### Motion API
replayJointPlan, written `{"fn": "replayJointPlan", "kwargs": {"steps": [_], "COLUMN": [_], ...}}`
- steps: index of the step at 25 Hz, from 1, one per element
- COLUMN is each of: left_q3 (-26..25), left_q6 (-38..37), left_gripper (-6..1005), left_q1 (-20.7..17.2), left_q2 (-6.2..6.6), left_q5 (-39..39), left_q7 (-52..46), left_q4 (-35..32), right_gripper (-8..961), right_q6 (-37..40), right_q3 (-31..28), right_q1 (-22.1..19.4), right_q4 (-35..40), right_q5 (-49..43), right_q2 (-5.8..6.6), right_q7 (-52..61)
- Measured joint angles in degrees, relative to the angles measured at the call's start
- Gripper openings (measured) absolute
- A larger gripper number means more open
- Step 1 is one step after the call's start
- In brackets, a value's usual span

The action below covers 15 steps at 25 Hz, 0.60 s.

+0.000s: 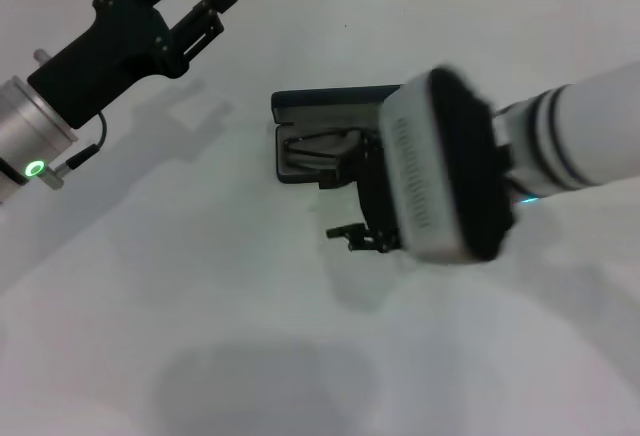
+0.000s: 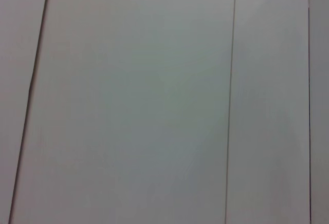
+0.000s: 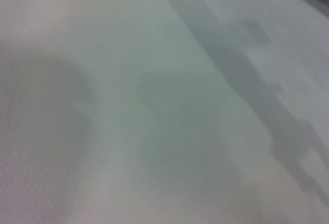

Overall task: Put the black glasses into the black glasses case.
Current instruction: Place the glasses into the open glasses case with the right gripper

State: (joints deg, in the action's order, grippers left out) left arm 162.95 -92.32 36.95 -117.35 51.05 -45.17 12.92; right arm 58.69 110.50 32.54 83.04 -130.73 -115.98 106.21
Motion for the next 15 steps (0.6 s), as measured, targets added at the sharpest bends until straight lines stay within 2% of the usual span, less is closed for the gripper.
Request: {"fn": "replayJointPlan", "kwargs": {"steps": [3,6,10,15], "left_q3": [0.0,0.0,0.0,0.0], "left_q6": [0.9,1.4,2.2,3.9], "left_gripper": [562,562,562,562], "left_q1": [0.6,0.9,1.3,2.5], "left_q2": [-0.15,-0.23,-0.28,-0.36], "left_q5": [0.0,-0.2,-0.8,-1.5], "left_q7": [0.0,0.0,0.0,0.1], "left_q4": [0.0,0.0,0.0,-0.1], "right_gripper": [458,459,460,462], "right_q6": [7.3,7.5,3.9,0.7], "right_q3": [-9.6,-16.2,-20.0,-20.5], "right_q1": [-1.1,-1.3,0.9,6.3], "right_q4": [-1.1,-7.0,-17.8,-27.2], "right_q5": [9.4,14.7,20.8,20.6], "right_q2": [0.02,-0.01,0.00,0.06], "right_q7": [-6.0,-9.4,-14.4,-13.4]}}
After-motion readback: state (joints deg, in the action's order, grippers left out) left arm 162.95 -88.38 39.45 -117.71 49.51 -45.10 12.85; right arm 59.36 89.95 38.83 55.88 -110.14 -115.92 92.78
